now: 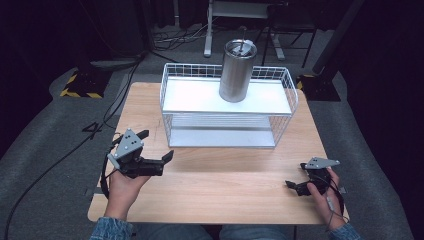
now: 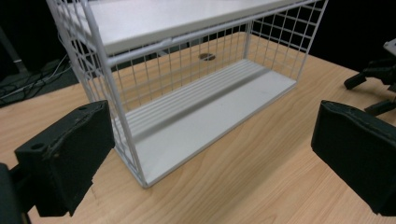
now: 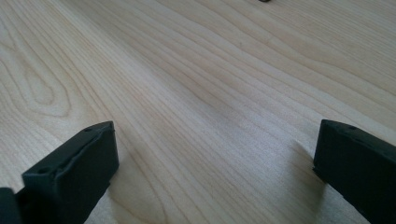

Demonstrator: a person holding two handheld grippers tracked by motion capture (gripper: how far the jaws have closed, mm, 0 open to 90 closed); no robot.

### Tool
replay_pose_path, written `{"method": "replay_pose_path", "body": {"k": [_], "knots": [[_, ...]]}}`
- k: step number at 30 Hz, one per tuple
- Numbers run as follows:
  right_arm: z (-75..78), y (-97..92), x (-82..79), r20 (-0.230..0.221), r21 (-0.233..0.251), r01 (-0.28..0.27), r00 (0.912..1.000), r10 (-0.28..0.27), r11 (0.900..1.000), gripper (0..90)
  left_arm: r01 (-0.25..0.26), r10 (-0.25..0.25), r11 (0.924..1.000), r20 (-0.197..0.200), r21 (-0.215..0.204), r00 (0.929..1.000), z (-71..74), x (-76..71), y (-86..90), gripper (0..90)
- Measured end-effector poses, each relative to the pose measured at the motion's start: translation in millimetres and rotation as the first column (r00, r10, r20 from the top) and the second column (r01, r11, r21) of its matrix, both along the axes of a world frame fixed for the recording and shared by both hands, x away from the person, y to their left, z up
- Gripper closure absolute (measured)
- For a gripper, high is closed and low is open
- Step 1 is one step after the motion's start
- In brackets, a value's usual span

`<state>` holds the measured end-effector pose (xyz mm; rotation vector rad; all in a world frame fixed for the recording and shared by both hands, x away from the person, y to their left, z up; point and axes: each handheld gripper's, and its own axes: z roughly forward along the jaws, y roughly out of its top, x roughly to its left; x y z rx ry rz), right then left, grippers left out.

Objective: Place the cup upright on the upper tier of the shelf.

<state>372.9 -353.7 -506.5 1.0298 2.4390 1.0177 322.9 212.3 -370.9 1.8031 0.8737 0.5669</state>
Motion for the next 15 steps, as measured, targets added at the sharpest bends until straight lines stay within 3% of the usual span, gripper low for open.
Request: {"method": "replay_pose_path", "body": {"k": [9,15], "knots": [[0.0,0.0,0.0,0.000,0.000,0.000,1.0000,0.000,1.0000,0.3,-0.022,0.022,0.9998,-0.062,-0.002,0.9978,-36.2,0.9,7.3,0.1],[0.0,0.0,0.0,0.000,0.000,0.000,1.0000,0.000,1.0000,0.3,-0.051,0.050,0.9987,-0.110,-0.001,0.9927,-59.6,0.9,10.5,0.2]]}}
